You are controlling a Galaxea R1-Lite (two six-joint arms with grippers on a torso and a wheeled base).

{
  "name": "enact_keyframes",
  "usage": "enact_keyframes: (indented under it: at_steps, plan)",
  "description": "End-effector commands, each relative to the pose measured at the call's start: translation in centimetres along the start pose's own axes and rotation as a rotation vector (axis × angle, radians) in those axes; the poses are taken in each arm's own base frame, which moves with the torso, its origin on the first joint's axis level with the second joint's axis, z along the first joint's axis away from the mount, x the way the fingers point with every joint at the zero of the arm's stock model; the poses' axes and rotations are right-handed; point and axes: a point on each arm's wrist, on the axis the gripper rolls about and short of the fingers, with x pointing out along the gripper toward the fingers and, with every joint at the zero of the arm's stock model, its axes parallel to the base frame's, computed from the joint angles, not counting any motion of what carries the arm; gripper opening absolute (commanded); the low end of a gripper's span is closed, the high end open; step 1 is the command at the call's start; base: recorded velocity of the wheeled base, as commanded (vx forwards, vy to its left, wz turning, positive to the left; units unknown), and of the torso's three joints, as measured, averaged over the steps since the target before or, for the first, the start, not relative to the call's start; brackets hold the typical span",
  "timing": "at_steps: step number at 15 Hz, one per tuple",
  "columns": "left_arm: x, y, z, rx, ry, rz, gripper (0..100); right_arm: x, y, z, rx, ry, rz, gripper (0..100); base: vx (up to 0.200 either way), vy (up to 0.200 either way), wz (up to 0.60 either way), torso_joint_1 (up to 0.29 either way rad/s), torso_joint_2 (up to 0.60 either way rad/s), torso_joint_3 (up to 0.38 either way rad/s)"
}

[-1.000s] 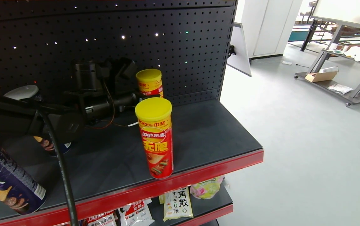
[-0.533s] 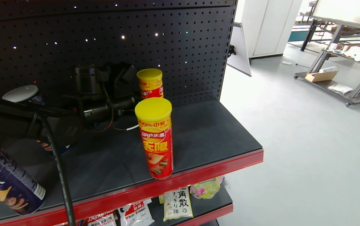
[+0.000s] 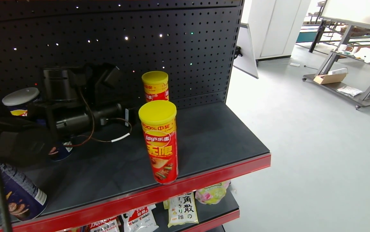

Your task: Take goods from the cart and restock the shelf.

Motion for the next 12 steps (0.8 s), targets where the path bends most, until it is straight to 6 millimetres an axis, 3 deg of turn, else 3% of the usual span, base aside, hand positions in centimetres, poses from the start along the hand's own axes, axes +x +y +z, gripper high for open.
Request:
enact_keyframes:
  at_steps: [1,6,10,12]
  plan:
    - [-4.5,-0.7,1.3,0.017,-0.057,0.024,100,0.0,0.0,0.0,0.000,0.001,0.001,100,0.000,0.000,0.00,0.000,0.00,0.000]
    - [-11.4,-2.8,1.9,0.040,-0.138,0.036,100,0.0,0.0,0.0,0.000,0.001,0.001,100,0.000,0.000,0.00,0.000,0.00,0.000]
    - [-18.1,-4.8,2.6,0.046,-0.165,0.061,100,0.0,0.0,0.0,0.000,0.001,0.001,100,0.000,0.000,0.00,0.000,0.00,0.000]
    - [-24.0,-6.8,2.1,0.040,-0.148,0.074,100,0.0,0.0,0.0,0.000,0.001,0.001,100,0.000,0.000,0.00,0.000,0.00,0.000]
